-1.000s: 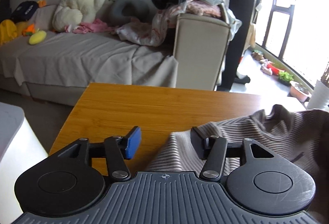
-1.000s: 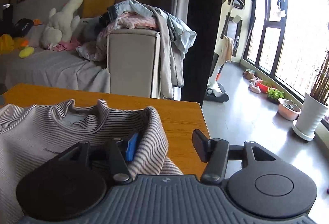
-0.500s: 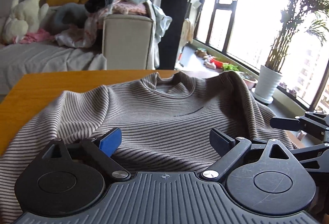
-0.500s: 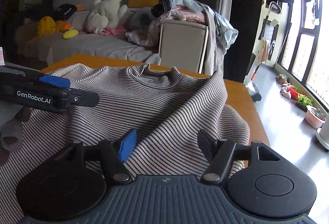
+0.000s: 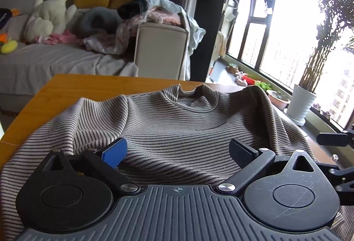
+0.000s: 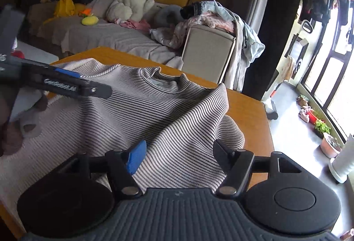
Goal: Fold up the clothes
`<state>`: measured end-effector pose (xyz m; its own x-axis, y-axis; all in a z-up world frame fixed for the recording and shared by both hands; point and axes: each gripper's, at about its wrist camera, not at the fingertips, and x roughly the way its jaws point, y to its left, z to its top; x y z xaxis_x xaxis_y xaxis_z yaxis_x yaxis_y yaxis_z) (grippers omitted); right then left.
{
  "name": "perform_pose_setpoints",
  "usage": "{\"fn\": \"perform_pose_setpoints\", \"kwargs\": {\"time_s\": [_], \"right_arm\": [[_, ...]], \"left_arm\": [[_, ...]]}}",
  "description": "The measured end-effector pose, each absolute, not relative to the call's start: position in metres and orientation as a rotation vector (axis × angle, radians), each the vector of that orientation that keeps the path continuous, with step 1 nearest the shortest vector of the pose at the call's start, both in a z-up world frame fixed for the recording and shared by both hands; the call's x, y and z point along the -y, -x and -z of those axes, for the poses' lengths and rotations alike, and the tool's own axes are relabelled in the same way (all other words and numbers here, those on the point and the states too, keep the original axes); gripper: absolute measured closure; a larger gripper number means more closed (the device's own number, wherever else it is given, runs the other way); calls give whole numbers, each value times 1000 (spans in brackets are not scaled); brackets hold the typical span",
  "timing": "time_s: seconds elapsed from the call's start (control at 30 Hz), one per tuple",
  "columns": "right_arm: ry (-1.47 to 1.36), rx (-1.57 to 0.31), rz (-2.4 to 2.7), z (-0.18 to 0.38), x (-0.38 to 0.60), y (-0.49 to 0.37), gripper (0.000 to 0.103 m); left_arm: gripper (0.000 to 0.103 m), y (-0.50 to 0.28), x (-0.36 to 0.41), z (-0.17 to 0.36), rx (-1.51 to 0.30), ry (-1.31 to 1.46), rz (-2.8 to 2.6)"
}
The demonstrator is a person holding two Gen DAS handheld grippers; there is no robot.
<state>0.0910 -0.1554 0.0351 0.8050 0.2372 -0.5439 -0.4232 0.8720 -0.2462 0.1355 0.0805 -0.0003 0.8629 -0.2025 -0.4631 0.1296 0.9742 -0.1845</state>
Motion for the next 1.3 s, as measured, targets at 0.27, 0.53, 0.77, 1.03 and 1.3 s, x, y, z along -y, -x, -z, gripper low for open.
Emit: {"fn": "perform_pose_setpoints", "kwargs": {"time_s": [0.27, 0.53, 0.77, 1.03, 1.3], "right_arm": [[606, -625, -510, -10, 131, -40, 29], [344, -669, -375, -51, 176, -84, 92], [-40, -417, -6, -160, 307, -147, 92], [-83, -381, -109, -193, 273, -193, 93], [-34, -384, -433, -200, 137, -248, 92]], "left_arm": [[1, -139, -88, 1, -516, 196, 159], [0, -138, -87, 1, -519, 199, 157], [0, -148, -91, 3, -553, 236, 193], [0, -159, -98, 3, -592, 239, 262], [0, -92, -92, -10, -607, 49, 382]]}}
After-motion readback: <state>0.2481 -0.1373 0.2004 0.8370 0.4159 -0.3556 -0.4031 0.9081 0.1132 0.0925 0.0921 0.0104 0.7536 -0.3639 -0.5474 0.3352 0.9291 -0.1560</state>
